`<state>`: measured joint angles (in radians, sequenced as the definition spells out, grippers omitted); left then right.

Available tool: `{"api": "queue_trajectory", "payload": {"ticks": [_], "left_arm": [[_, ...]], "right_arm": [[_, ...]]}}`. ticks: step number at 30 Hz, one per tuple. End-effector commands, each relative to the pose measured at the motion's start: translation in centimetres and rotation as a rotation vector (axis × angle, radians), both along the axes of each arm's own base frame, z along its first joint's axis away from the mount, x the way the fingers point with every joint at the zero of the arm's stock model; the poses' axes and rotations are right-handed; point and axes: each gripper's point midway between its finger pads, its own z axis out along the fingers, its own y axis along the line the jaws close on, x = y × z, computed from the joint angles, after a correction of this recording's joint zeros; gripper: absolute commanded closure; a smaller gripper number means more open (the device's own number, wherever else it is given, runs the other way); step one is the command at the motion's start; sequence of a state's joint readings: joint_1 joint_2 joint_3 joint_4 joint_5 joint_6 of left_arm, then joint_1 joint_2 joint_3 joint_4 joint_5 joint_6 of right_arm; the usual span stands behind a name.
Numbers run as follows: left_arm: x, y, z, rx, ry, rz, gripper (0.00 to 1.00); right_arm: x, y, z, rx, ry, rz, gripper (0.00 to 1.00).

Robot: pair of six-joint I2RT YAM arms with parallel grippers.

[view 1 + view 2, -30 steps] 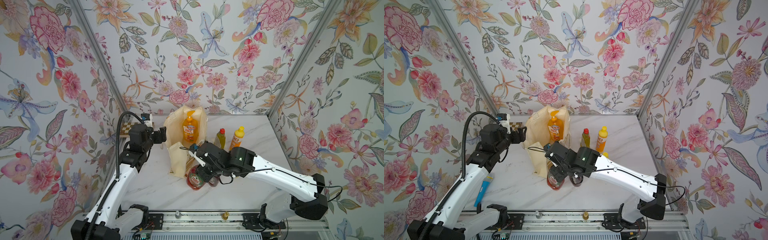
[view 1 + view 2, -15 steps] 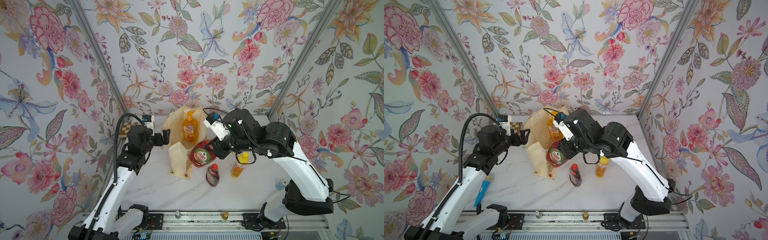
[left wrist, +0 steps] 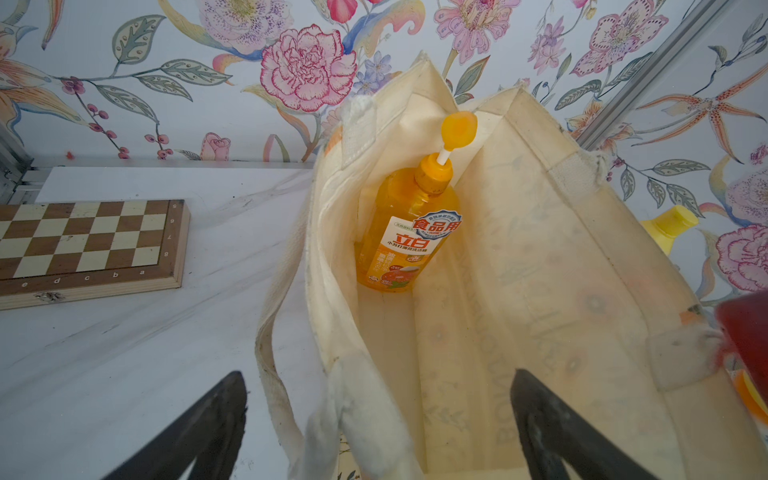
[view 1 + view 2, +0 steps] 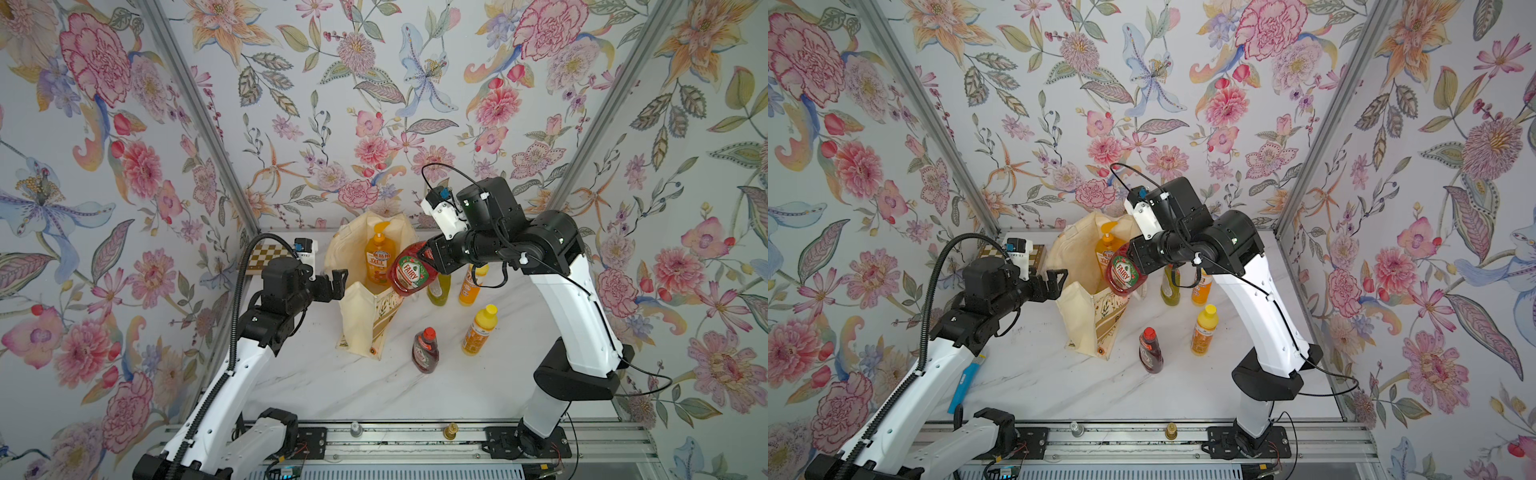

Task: Pack dish soap into the shopping bag
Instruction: Pick up the bottle of dish soap at the center of the board, then adjust the shopping bag at the center of the board.

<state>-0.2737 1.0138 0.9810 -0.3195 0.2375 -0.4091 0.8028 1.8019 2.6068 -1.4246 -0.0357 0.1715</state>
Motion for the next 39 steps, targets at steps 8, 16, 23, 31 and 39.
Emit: {"api": "queue_trajectory", "payload": {"ticks": [8, 16, 23, 31, 39], "left_arm": [[-1.5, -2.3, -1.7, 0.021, 0.058, -0.125, 0.01], [-1.7, -2.4, -1.9, 0.041, 0.054, -0.139, 0.01], [-1.8, -2.8, -1.8, 0.049, 0.059, -0.169, 0.01], [-1.8, -2.2, -0.9, 0.053, 0.016, -0.137, 0.01], [-1.2, -0.9, -0.2, 0.077, -0.008, -0.058, 0.01]], "right_arm": [[3.3, 1.5, 5.6, 0.204, -0.163, -0.006, 1.0], [7.1, 4.5, 4.9, 0.269, -0.171, -0.02, 1.0], [9.2, 8.1, 2.5, 0.29, -0.136, -0.029, 1.0], [11.0, 10.6, -2.5, 0.192, -0.103, -0.098, 1.0], [11.7, 11.4, -6.3, 0.09, -0.088, -0.129, 1.0]]}}
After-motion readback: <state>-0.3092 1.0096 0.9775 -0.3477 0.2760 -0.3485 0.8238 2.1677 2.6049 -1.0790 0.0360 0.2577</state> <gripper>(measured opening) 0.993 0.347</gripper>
